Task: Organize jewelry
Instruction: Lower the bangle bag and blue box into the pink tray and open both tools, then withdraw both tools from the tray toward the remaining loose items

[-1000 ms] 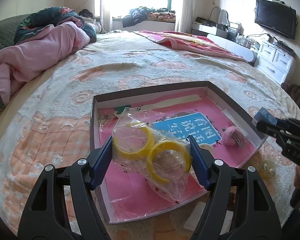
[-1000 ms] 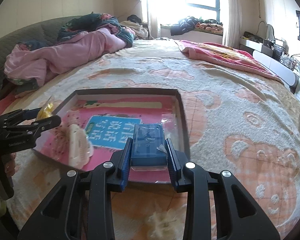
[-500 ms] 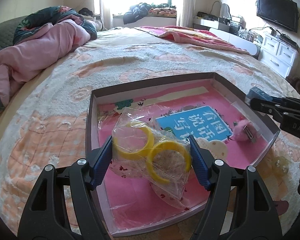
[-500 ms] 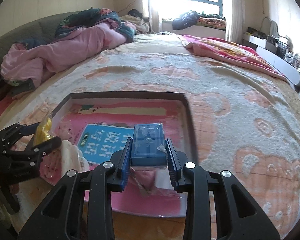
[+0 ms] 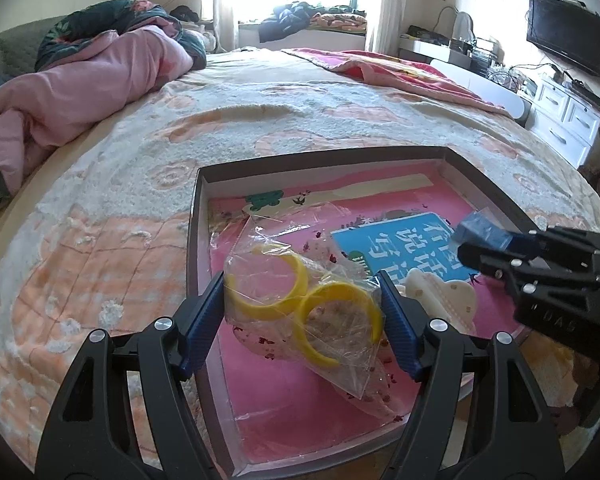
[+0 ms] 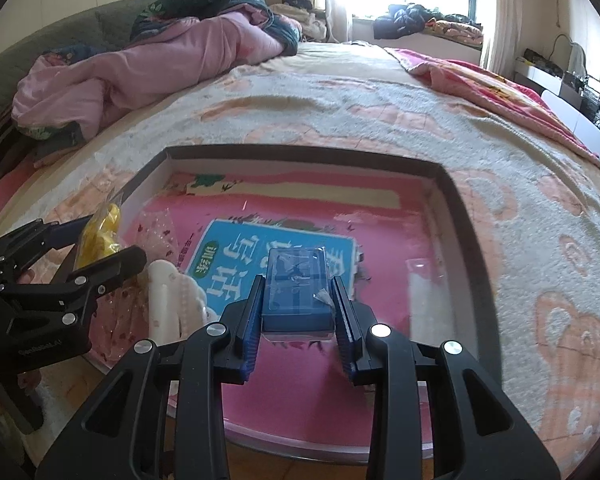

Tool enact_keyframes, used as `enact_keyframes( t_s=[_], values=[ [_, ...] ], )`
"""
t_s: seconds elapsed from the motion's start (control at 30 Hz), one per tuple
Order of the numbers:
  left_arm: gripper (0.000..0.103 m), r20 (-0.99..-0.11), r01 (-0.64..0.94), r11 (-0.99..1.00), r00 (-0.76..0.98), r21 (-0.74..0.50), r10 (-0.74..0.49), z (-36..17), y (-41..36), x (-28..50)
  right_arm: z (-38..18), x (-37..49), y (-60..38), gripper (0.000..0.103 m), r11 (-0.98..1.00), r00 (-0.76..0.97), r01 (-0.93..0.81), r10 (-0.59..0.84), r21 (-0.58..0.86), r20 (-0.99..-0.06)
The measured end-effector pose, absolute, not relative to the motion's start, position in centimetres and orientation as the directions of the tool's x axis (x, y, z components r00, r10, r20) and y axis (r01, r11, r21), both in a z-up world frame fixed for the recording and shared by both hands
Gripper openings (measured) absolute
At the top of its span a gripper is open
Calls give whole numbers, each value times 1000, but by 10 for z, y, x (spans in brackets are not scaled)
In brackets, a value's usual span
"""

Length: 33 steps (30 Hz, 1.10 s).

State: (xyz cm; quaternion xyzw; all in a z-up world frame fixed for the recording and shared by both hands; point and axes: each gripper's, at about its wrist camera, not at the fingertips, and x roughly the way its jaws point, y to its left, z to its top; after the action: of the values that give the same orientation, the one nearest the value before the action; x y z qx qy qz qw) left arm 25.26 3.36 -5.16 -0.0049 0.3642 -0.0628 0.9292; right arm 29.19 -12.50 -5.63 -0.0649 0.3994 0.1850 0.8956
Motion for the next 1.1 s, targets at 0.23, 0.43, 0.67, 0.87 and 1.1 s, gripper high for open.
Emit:
enact_keyframes(
  t_s=[0.23,0.43,0.67,0.87,1.1],
  values=[
    [64,-677,112,992,726,-57,-120,-52,34,252,-64,291,-120,31,920,593,-391,282,36,-754],
    [64,-678,111,992,725,-57,-120,-51,35,251,-64,289,-121,39,919,592,-391,289,45,-752],
    [65,-679,108,993,724,-57,-117,-51,36,252,-57,282,-127,53,922,615,-386,290,41,-734],
    [72,-687,91,993,716,-81,-122,-52,41,251,-48,271,-137,63,928,645,-371,284,35,-709],
    [86,-672,88,992,729,-94,-129,-47,41,243,-42,259,-153,73,939,670,-341,281,51,-687]
  ],
)
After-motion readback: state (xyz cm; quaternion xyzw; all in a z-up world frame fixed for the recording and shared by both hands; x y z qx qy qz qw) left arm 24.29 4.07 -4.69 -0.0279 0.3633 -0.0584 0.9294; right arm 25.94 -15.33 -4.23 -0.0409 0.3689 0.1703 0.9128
